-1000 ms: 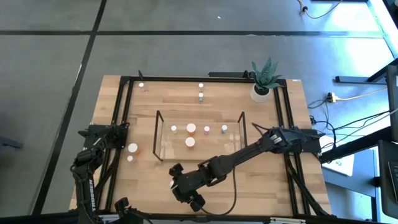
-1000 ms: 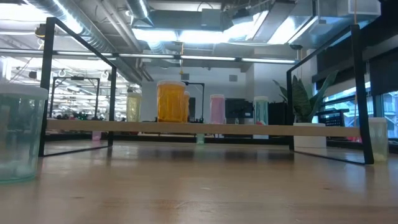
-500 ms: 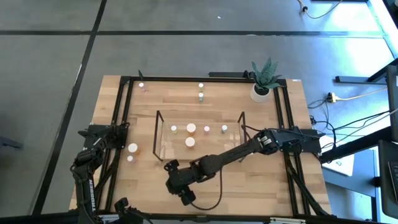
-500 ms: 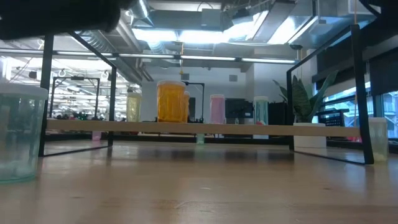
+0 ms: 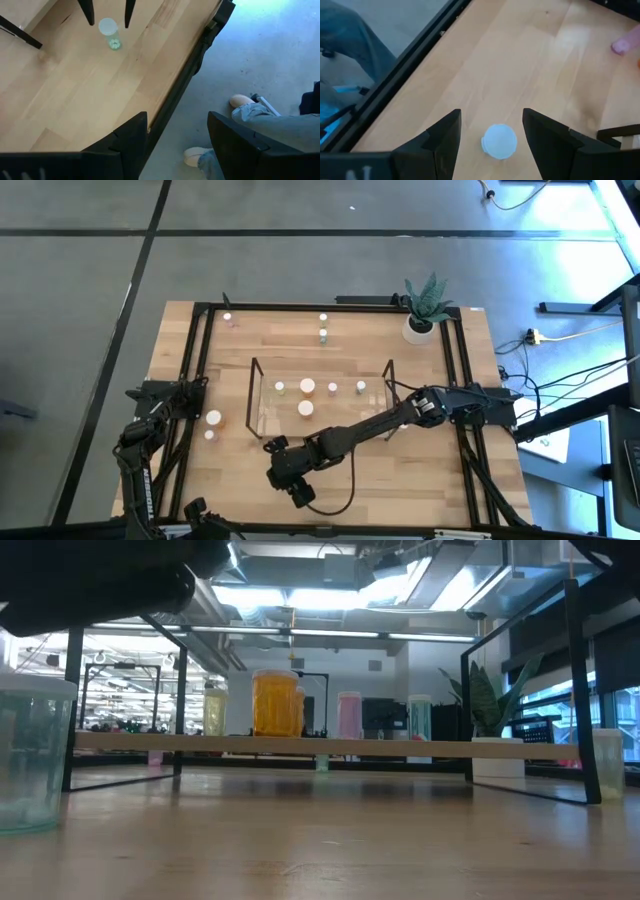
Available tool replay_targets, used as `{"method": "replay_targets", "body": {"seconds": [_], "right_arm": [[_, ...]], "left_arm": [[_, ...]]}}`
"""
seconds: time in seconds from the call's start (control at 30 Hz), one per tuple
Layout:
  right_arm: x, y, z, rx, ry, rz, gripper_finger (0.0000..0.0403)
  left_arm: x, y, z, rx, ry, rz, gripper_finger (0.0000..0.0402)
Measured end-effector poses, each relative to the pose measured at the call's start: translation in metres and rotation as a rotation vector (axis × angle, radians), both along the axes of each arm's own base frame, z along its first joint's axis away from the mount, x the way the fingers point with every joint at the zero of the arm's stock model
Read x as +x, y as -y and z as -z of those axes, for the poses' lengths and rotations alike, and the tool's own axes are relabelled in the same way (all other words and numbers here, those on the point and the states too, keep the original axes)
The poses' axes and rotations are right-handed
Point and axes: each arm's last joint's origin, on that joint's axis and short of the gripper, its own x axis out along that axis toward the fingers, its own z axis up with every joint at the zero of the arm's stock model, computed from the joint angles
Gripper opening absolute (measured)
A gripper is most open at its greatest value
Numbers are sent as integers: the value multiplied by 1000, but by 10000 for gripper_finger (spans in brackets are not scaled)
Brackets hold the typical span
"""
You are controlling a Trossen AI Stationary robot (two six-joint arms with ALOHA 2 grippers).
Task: Pick and place medicine bottles onto shelf by color
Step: Put the bottom blue pill bottle aligned with the blue pill bottle on the shelf
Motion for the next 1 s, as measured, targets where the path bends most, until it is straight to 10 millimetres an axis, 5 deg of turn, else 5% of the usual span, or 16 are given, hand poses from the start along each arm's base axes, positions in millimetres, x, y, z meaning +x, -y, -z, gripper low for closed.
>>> {"method": "replay_targets", "body": {"seconds": [1.0], "right_arm": [[4,2,31,-37,-60,8,214]], "left_arm": [[0,0,0,0,0,0,202]]}}
